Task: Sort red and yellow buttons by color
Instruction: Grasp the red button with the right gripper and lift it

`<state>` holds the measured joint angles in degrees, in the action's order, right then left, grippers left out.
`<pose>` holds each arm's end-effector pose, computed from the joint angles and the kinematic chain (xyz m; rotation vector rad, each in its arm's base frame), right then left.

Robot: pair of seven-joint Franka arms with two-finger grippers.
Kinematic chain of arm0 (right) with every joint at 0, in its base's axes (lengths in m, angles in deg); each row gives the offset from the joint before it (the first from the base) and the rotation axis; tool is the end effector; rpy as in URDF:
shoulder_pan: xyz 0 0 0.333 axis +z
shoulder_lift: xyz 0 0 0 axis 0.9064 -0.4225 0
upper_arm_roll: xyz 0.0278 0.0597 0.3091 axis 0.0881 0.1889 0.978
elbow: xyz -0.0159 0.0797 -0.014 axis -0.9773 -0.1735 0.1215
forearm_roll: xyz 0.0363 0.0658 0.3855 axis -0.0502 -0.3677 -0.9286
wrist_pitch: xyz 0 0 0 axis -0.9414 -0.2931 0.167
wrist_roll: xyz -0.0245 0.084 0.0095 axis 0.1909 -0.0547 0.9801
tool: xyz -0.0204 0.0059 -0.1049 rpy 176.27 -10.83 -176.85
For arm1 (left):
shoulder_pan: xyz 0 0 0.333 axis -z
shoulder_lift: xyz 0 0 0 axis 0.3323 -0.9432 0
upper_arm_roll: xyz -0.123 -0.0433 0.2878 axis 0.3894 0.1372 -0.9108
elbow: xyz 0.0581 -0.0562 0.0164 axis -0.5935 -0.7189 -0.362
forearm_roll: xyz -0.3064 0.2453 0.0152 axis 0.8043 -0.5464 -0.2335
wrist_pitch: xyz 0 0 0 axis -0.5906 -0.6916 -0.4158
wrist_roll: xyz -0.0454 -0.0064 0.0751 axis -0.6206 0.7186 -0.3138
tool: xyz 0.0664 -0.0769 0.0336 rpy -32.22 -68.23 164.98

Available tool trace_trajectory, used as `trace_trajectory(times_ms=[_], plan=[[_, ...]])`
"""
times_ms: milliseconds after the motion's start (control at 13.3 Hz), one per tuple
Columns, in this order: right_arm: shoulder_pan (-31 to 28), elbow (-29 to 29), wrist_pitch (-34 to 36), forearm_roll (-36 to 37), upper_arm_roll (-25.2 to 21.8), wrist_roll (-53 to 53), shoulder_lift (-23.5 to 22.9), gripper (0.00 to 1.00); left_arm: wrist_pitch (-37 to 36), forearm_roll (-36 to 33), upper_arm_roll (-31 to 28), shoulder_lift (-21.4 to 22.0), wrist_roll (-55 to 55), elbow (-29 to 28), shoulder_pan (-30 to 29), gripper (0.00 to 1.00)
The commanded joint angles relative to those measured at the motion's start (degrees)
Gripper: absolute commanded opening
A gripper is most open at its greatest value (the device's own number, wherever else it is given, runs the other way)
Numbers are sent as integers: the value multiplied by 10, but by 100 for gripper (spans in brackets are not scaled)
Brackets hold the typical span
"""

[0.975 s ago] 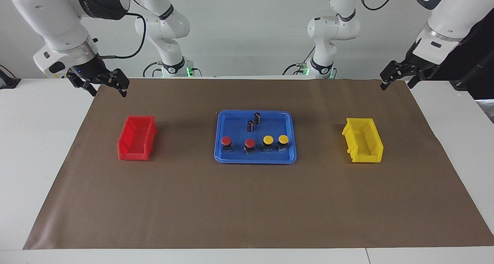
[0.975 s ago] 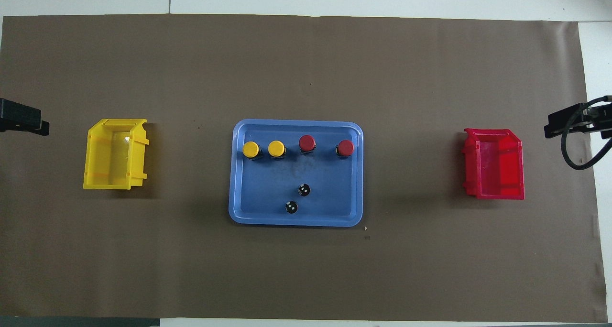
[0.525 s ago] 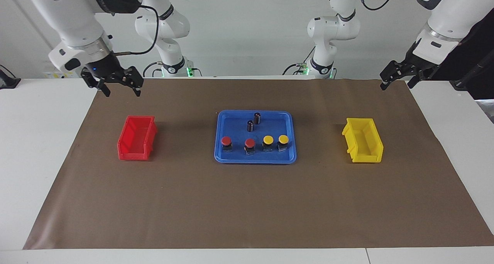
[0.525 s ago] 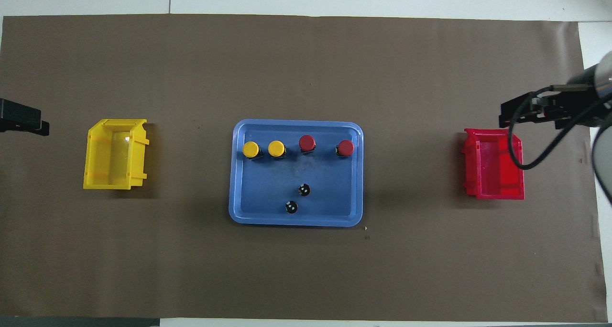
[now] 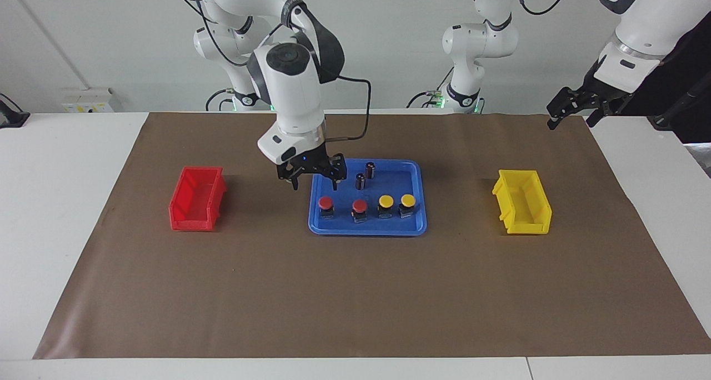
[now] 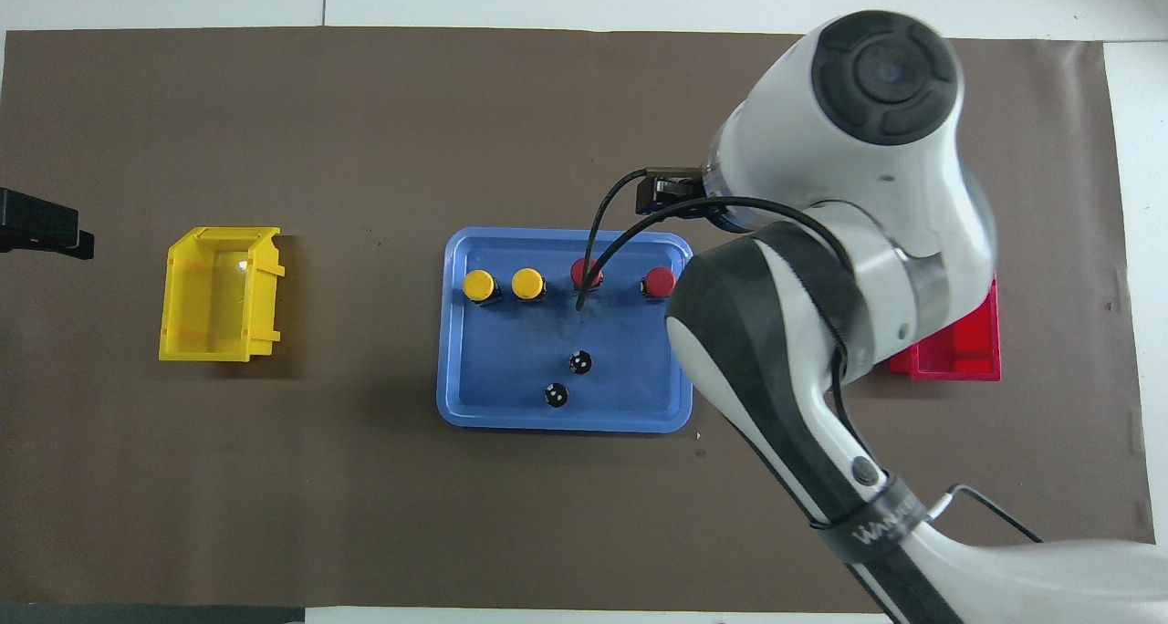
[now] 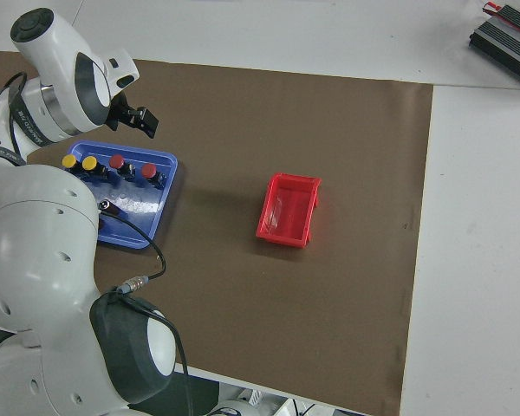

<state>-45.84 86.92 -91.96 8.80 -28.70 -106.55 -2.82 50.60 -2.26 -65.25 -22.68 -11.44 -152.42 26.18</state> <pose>0.5814 0.2770 0.4483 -3.0823 0.1132 -0.1175 0.5370 -0.0278 0.6406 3.1197 -0.0095 -0.0523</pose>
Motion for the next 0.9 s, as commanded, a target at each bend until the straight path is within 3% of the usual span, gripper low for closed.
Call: trace_trajectory(times_ms=[0, 300, 525, 825], plan=[[4, 122, -74, 1, 0, -7, 66, 99, -1, -8, 2, 0, 4, 7, 4, 100], [22, 121, -125, 1, -1, -12, 8, 91, 23, -10, 2, -1, -1, 9, 4, 100], [22, 123, -128, 3, 0, -11, 4, 85, 72, -10, 2, -4, -3, 7, 4, 100], [22, 141, -155, 4, 0, -6, 2, 75, 72, -9, 0, -4, -81, 7, -3, 100]])
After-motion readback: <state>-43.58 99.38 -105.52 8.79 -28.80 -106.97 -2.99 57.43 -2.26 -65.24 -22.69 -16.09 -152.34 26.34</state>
